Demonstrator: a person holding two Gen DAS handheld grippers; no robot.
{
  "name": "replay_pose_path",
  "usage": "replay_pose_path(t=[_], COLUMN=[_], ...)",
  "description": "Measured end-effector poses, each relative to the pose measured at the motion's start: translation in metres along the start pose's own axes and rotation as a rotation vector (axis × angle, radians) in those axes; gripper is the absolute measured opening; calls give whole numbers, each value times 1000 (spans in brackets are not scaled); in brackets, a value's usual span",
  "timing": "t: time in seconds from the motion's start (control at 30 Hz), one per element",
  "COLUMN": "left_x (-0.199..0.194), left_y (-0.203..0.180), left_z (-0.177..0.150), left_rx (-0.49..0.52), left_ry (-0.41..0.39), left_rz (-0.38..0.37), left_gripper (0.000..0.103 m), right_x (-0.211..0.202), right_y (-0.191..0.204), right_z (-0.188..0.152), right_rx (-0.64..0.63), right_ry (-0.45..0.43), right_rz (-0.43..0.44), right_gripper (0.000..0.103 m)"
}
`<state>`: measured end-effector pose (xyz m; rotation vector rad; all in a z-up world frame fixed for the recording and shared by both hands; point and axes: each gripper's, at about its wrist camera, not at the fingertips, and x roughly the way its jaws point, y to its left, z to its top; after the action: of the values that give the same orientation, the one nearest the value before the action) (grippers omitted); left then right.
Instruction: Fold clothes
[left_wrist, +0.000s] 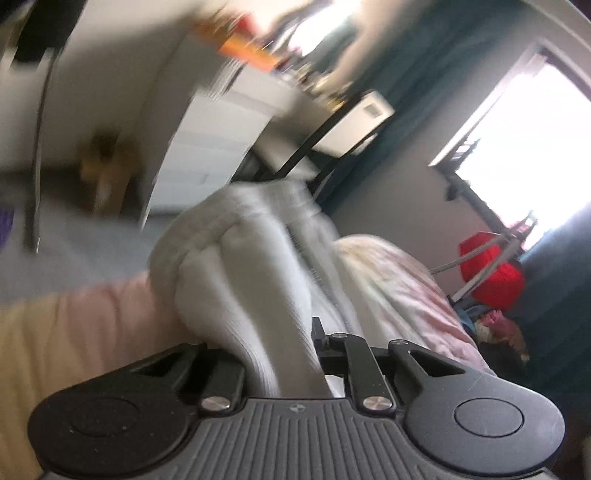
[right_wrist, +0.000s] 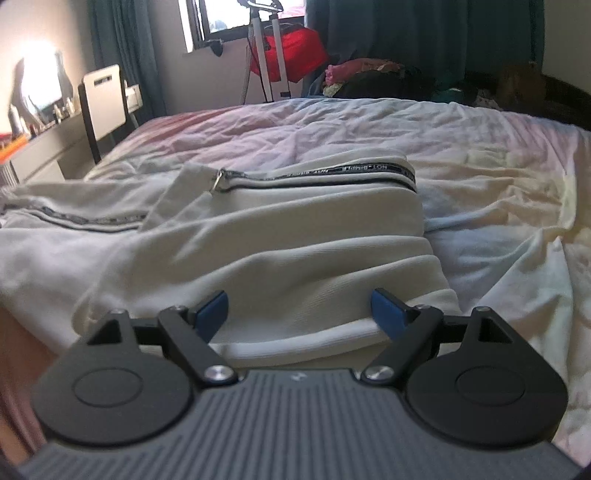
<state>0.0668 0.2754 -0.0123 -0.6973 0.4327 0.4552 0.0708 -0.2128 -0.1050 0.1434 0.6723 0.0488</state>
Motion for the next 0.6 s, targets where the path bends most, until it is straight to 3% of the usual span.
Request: replay_pose_path(t=[0.2,0.4,0.6], left_x=[-41,-89,-118], left_y=[-84,-191,-275], left_z=[-24,-86,-176], left_rx=[292,510,696], left_ry=[-172,-317,-456], left_rz=[-31,-91,-199], left_gripper=[13,12,12], right_x=[-16,-38,-51], right_y=[-18,-49,-88], right_z=[12,25,36], right_rx=[37,133,245], right_ry=[-33,-88,-138], right_rz=[-11,7,-11], right_gripper=[86,86,86])
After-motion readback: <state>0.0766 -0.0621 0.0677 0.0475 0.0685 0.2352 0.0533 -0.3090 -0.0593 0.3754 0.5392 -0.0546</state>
